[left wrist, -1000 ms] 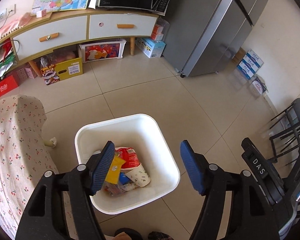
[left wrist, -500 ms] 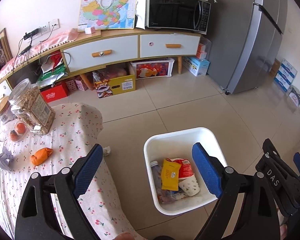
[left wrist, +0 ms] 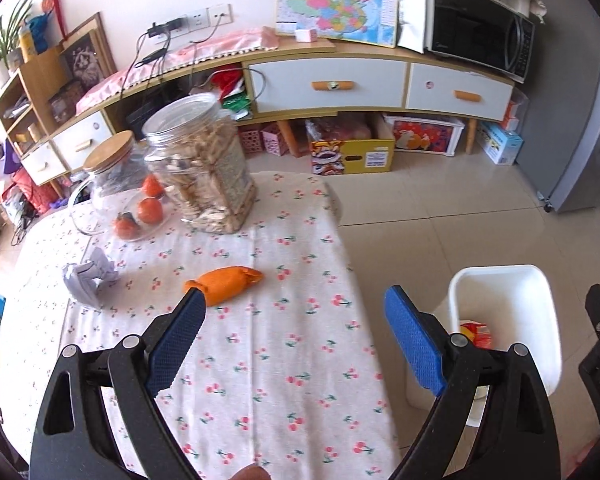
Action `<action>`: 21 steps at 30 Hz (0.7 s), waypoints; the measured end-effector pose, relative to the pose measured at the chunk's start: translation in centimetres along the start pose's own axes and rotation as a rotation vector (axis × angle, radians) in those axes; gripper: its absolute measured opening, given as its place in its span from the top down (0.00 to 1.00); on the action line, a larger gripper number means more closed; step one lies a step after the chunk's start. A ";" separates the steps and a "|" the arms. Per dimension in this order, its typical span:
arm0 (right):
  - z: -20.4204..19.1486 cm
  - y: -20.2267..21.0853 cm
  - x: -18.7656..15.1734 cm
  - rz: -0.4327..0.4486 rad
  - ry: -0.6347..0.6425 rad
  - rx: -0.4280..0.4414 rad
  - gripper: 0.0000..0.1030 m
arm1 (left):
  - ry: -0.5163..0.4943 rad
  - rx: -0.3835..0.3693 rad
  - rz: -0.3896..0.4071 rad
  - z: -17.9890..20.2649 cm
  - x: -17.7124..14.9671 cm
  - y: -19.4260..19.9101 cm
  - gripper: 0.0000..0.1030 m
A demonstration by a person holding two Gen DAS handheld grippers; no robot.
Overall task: Collect trash
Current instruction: 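Move both tools back over the table toward the crumpled white paper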
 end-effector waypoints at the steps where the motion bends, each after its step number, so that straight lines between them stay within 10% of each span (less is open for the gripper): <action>1: -1.1 0.1 0.0 -0.001 0.018 0.017 0.07 | 0.004 0.026 0.002 -1.2 0.1 -0.4 0.14; 13: -7.3 0.0 -0.7 -0.022 0.143 0.053 0.07 | 0.164 0.349 -0.043 -18.8 0.9 -6.2 0.14; 19: -8.6 -0.3 -0.9 -0.027 0.187 0.044 0.07 | 0.296 0.319 -0.170 -24.2 -0.7 -9.8 0.15; 21: -9.0 -0.5 -1.0 -0.033 0.193 0.055 0.07 | 0.326 0.276 -0.190 -24.9 -1.3 -10.5 0.31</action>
Point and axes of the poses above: each gripper's, at about its wrist camera, not at the fingertips, and y roughly against the way its jaws point, z to its right, x to its top, the point moved 4 cm from there along -y, roughly the way its jaws point, and after that the axes turned 3 degrees about y, right-handed, at the moved point
